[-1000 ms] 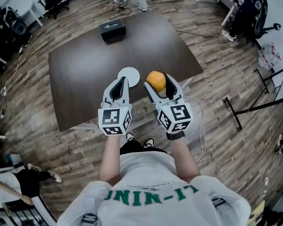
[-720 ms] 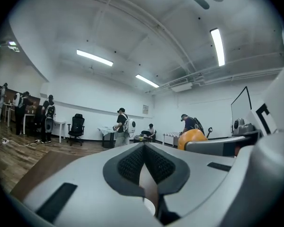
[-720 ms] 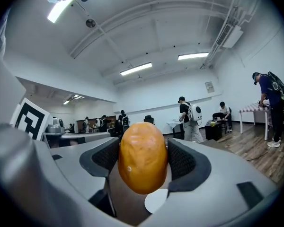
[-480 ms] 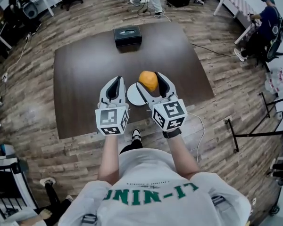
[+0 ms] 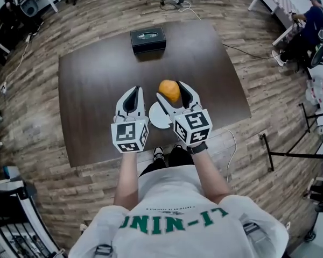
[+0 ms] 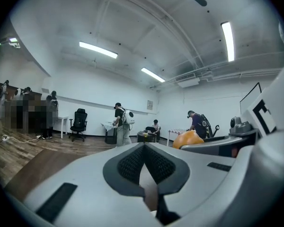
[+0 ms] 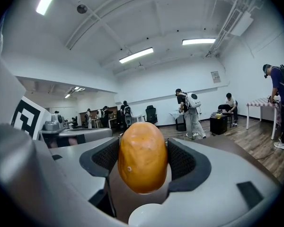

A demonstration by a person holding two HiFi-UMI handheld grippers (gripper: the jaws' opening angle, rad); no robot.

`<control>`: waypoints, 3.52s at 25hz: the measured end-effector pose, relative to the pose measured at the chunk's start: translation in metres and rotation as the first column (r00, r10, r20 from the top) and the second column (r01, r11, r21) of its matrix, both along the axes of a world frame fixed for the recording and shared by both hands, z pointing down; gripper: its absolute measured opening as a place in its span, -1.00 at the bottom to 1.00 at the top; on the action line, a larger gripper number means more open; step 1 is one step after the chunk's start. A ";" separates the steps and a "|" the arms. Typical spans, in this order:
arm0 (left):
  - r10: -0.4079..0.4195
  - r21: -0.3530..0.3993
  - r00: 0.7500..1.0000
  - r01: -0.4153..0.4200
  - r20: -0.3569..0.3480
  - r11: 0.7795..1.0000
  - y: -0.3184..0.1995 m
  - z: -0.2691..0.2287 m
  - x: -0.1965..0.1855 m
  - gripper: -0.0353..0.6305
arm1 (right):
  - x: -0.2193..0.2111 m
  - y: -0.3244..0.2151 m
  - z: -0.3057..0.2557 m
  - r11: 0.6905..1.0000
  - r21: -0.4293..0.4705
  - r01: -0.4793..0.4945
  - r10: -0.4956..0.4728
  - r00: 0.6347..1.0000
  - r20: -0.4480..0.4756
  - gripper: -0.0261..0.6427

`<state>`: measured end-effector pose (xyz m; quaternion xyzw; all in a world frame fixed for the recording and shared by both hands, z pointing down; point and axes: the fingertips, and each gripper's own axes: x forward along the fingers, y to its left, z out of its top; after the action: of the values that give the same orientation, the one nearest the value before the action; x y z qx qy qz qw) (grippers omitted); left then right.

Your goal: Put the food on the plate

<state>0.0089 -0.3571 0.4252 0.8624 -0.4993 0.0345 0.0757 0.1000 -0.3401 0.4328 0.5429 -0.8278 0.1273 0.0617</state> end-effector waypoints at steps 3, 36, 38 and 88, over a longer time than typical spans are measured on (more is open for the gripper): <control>-0.013 -0.021 1.000 0.013 0.008 1.000 -0.013 0.012 0.005 -0.86 | 0.003 -0.015 0.019 0.998 -0.048 0.028 -0.028 1.000 -0.007 0.06; -0.145 -0.250 0.989 0.146 0.023 0.957 -0.041 0.134 -0.012 -0.86 | -0.021 -0.017 0.252 0.834 -0.520 0.184 -0.237 0.971 -0.038 0.06; -0.149 -0.260 0.989 0.150 0.024 0.954 -0.040 0.141 -0.012 -0.86 | -0.021 -0.013 0.265 0.823 -0.538 0.180 -0.243 0.969 -0.049 0.06; -0.193 -0.185 0.979 0.203 0.071 0.962 -0.018 0.098 0.011 -0.86 | 0.051 -0.034 0.210 0.904 -0.418 0.094 -0.142 0.986 -0.085 0.21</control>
<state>0.0200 -0.3751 0.5231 0.7956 -0.5794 0.0969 0.1481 0.1505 -0.3738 0.6432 0.4729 -0.8088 0.2640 0.2292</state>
